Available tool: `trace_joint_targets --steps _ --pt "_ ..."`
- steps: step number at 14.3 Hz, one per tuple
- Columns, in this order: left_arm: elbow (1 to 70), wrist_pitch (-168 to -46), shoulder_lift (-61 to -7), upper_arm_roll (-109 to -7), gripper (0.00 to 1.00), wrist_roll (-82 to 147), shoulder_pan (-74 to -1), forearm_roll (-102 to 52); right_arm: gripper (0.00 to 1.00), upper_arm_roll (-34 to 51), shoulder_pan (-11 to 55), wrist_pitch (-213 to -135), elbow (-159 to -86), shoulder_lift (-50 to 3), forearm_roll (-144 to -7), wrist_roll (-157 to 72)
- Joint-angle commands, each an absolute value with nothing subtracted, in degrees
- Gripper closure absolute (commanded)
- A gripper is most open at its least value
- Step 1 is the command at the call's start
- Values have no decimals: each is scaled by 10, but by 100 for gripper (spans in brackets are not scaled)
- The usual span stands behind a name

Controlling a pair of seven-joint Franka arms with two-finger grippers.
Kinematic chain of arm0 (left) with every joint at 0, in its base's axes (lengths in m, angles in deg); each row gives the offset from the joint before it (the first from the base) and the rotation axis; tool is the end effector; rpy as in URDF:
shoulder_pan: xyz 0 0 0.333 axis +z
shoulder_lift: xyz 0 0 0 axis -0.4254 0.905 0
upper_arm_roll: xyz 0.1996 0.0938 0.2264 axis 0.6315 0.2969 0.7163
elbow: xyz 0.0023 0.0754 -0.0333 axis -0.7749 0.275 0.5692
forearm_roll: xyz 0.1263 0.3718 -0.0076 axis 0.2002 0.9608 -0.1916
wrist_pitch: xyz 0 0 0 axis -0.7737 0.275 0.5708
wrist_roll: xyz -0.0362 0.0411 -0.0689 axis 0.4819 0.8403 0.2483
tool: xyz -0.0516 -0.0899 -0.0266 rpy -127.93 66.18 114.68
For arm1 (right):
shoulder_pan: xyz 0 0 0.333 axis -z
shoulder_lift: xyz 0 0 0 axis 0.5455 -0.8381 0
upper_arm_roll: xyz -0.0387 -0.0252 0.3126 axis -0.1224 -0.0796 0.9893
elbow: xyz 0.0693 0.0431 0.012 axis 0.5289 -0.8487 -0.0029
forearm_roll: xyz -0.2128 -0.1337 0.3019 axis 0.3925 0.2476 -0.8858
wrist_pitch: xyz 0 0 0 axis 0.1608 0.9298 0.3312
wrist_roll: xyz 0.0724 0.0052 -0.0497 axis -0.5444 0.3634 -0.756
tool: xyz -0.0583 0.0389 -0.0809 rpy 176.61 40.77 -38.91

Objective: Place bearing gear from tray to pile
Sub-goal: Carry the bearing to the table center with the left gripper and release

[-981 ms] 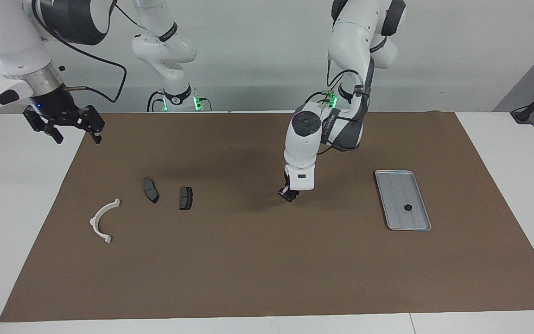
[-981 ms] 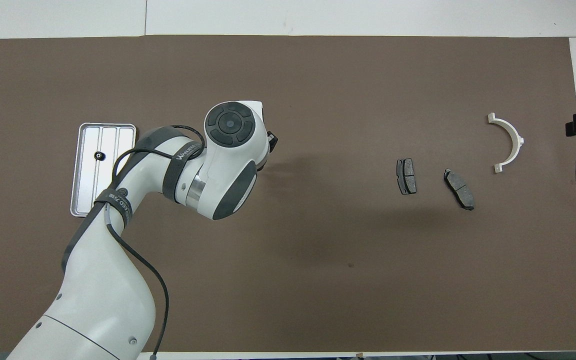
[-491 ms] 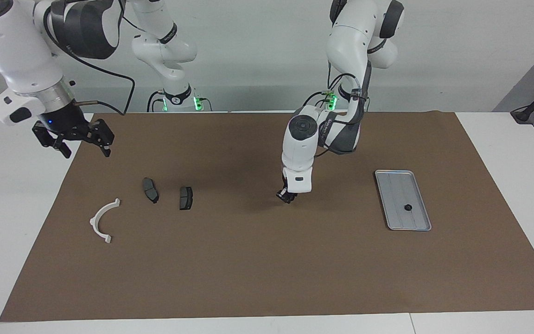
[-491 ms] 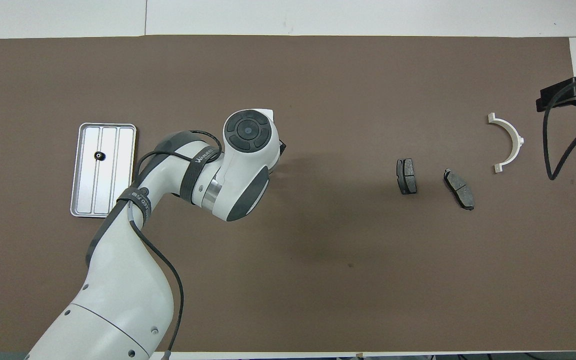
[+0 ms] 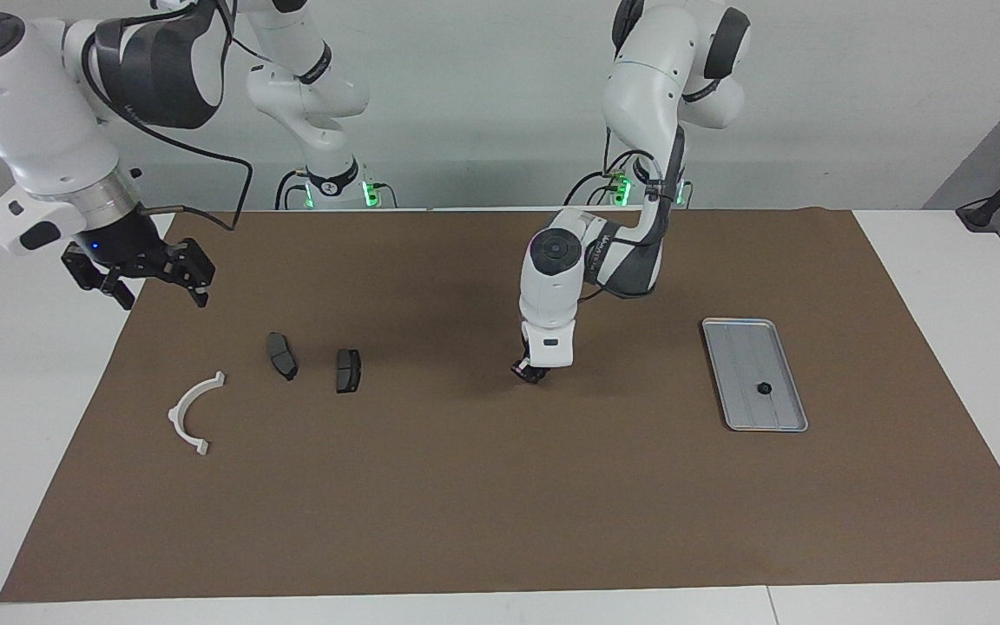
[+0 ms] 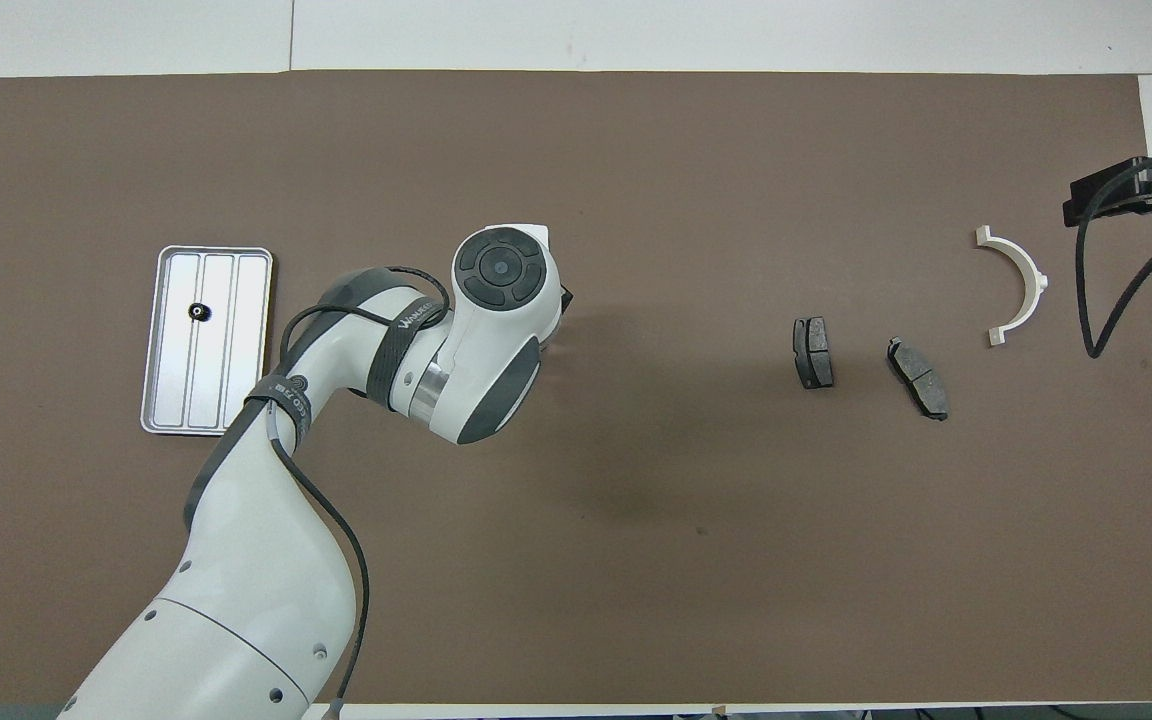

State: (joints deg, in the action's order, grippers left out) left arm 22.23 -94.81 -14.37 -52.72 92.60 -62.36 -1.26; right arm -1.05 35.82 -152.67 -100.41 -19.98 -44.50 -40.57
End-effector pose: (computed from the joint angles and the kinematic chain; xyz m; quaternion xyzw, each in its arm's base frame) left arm 0.5495 -0.3921 0.2986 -0.9371 -0.3491 0.0010 0.0020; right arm 0.6230 -0.0528 0.5878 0.9995 0.0123 0.0254 0.0122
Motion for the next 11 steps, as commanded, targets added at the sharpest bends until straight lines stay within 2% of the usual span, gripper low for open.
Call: trace_joint_targets --steps 1,2,4,11 --pt "230 -958 -146 -517 54 934 -632 -16 0 -7 350 -1543 -1014 -207 -446 -408" --pt "230 -956 -146 -517 28 935 -632 -15 0 -7 350 -1544 -1014 -209 -446 -407" --pt "229 -947 -147 -516 0 932 -631 -15 0 -6 350 -1554 -1014 -213 -446 -407" --pt "228 -892 -215 -511 0 927 -575 -12 0 -6 339 -1591 -1012 -227 -451 -388"
